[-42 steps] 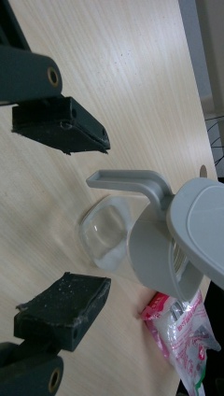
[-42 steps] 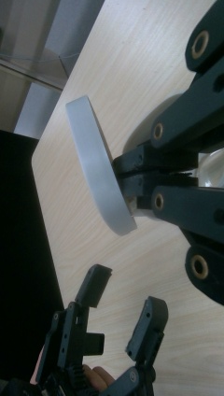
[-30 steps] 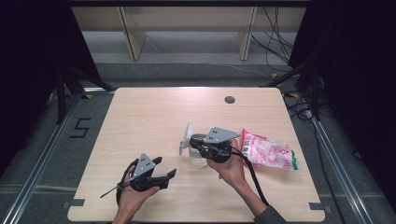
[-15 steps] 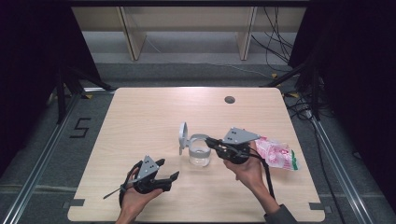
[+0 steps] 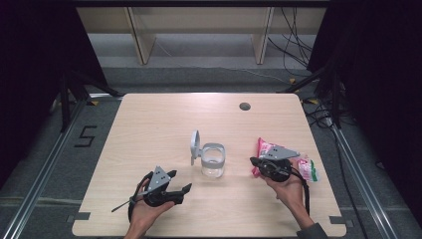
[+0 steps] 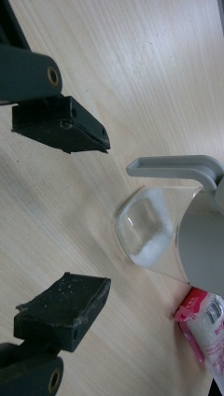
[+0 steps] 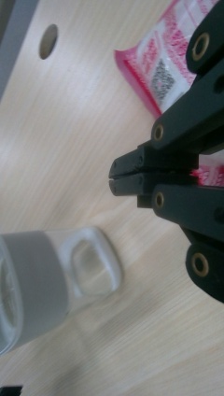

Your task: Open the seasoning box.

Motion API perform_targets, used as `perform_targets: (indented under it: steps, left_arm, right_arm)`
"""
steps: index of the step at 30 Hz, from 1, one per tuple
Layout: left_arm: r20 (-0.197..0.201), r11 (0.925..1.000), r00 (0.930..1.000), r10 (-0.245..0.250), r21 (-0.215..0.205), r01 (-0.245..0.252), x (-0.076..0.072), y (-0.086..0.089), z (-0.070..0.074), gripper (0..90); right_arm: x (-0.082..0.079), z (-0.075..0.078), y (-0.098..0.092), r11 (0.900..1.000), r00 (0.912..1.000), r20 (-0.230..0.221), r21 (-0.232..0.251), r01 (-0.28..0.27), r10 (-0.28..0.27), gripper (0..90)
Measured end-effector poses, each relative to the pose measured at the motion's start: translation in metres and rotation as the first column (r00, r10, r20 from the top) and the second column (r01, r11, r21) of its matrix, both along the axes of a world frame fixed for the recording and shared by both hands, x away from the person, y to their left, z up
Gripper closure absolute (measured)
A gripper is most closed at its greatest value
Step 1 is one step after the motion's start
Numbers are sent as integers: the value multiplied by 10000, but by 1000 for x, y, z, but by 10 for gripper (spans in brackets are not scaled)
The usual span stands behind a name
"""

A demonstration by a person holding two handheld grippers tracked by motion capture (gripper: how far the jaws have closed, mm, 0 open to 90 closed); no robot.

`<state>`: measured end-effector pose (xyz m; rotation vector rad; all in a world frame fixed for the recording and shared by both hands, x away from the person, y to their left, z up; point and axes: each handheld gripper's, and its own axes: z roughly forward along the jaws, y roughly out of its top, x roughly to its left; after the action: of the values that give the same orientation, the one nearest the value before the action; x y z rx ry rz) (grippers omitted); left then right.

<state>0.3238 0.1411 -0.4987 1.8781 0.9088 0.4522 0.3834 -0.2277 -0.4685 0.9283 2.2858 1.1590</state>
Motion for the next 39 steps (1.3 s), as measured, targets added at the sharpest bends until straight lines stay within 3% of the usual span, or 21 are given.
perform_targets:
  steps: [3,4,5,7,9,12,15,18,20,21,23,25,27,29,30,32,35,39]
  left_arm:
    - [-13,9998,9999,-112,132,112,0,0,0,276]
    - [-10,10000,10000,-58,-12,58,0,-1,-1,276]
    - [-19,9999,9999,-101,117,102,0,0,0,276]
    - [21,9999,10000,-18,137,18,-1,1,0,277]
    - [-4,10000,10000,-7,64,7,0,2,1,277]
    - [-22,9999,10000,21,150,-21,0,2,0,277]
    - [-41,10000,10000,25,64,-24,-1,-2,0,277]
    - [89,9992,9996,-265,300,262,0,-2,0,277]
    - [-62,10000,9999,-86,42,86,-1,-4,-2,277]
    - [-76,9996,9999,-149,222,151,0,-3,-2,277]
    - [-82,9997,9998,-156,162,158,0,-4,-2,277]
    - [-59,10000,10000,-73,39,74,-1,-4,-1,278]
    - [-47,9999,9999,-98,30,98,0,-2,-1,278]
    - [-29,9998,9999,-103,170,103,0,-1,0,278]
    - [-30,9996,9999,-99,271,100,1,0,0,278]
    - [-59,10000,9999,-100,-3,100,0,-2,0,278]
    - [-71,9999,9999,-92,91,93,-1,-3,-1,278]
    - [-108,9998,9998,-160,109,161,0,-4,-1,278]
  right_arm:
    - [-1,-5,2,9993,9997,-254,-366,-26,17,900]
    - [-1,-6,3,9990,9995,-299,-441,-114,101,900]
    - [-3,-6,3,9982,9999,-69,-577,-159,155,900]
    - [-9,-5,1,9992,9993,-339,-354,-170,158,900]
    - [-15,-5,-4,9997,9996,-248,-184,-170,165,900]
    - [-28,-5,-14,10000,9987,-513,28,-63,64,900]
    - [-43,-5,-30,9997,9991,-343,-88,228,-231,900]
    - [-50,-5,-43,9987,9979,-430,-186,475,-482,900]
    - [-49,-8,-48,9975,9967,-489,-333,625,-641,900]
    - [-48,-10,-50,9970,9961,-521,-347,697,-714,900]
    - [-46,-14,-52,9953,9927,-868,-562,791,-838,900]
    - [-40,-19,-56,9922,9948,-587,-976,769,-829,900]
    - [-37,-22,-60,9897,9925,-759,-1145,863,-954,900]
    - [-36,-24,-63,9890,9860,-1038,-833,1221,-1305,900]
    - [-33,-24,-67,9888,9907,-760,-1066,1042,-1126,900]
    - [-33,-24,-69,9869,9884,-813,-1097,1188,-1280,900]
    - [-31,-23,-72,9831,9833,-875,-1050,1501,-1595,900]
    - [-24,-24,-82,9800,9838,-606,-1168,1612,-1690,900]
